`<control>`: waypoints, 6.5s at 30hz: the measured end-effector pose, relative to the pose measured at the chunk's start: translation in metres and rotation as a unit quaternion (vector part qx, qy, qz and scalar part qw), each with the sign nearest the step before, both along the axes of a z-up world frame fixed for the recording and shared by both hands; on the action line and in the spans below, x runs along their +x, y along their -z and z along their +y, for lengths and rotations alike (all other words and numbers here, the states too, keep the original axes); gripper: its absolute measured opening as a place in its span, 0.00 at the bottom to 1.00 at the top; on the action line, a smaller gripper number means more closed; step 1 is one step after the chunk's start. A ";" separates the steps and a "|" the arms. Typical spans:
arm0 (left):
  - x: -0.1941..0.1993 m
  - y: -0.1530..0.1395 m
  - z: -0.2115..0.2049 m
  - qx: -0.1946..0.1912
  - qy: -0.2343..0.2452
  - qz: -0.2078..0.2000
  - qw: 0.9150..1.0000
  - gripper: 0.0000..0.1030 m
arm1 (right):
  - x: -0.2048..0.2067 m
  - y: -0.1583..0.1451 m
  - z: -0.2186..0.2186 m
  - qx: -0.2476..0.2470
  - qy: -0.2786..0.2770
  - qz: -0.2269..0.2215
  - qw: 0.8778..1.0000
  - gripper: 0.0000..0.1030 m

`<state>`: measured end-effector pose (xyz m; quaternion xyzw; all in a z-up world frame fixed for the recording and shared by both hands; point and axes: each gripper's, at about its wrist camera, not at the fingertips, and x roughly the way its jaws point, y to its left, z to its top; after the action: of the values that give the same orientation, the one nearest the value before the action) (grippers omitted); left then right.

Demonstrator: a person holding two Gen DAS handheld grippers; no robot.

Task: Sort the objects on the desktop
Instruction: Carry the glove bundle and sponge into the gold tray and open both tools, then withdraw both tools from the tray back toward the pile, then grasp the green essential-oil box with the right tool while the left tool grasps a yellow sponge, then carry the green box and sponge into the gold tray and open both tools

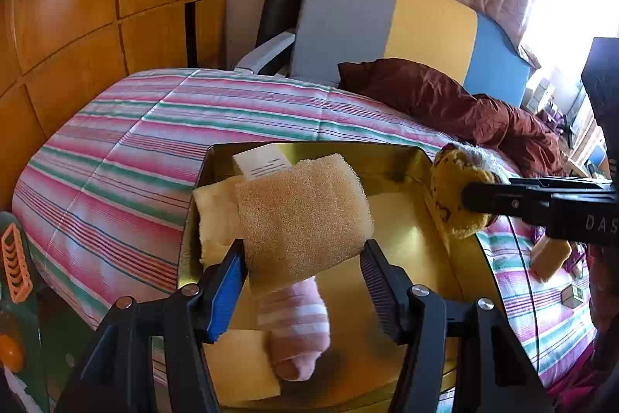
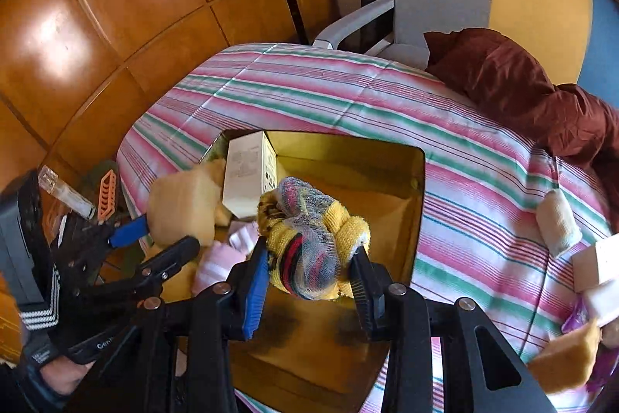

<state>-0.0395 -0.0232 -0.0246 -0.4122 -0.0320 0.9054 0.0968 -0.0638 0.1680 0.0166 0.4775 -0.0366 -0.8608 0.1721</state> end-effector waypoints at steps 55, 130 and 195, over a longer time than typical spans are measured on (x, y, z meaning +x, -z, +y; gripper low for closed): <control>0.041 -0.014 0.040 -0.043 0.014 0.043 0.998 0.79 | 0.111 0.019 0.125 0.016 0.165 0.064 0.984 0.71; 0.037 0.041 0.380 -0.077 0.424 -0.039 0.902 0.86 | 0.168 0.060 0.345 0.008 0.426 -0.092 0.900 0.70; -0.022 0.002 0.048 0.037 0.066 -0.025 0.997 0.55 | 0.055 0.006 0.115 -0.034 0.109 -0.006 0.993 0.70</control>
<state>-0.0619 0.0253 -0.0269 -0.4317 -0.0406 0.8848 0.1703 -0.0091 0.2829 0.0107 0.4701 -0.1189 -0.8696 0.0934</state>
